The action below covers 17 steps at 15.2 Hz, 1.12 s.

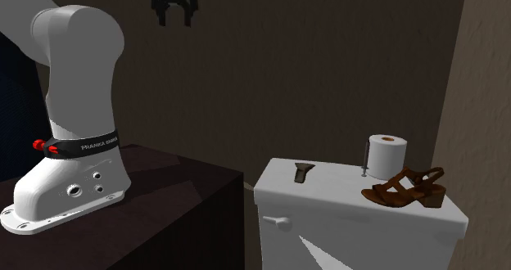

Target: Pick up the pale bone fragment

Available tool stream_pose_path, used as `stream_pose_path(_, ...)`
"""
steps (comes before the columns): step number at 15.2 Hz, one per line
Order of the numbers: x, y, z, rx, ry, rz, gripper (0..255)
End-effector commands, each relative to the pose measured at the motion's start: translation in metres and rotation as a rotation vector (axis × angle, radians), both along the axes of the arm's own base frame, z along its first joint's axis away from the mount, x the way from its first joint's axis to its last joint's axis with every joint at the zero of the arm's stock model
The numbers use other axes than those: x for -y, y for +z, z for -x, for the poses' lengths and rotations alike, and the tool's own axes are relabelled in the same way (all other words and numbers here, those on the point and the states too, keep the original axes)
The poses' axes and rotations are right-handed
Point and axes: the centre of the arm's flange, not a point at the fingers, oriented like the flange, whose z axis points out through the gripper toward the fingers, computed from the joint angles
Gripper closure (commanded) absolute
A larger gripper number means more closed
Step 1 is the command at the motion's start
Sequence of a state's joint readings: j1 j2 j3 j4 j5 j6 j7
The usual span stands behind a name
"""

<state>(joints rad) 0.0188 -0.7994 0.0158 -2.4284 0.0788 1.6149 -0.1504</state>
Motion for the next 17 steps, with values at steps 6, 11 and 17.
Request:
stream_pose_path(6,0.044,-0.048,-0.010,0.008,0.002,0.004,0)
stream_pose_path(11,0.087,-0.095,-0.021,0.016,0.004,0.008,0)
stream_pose_path(17,0.140,-0.151,-0.035,0.025,0.007,0.013,0)
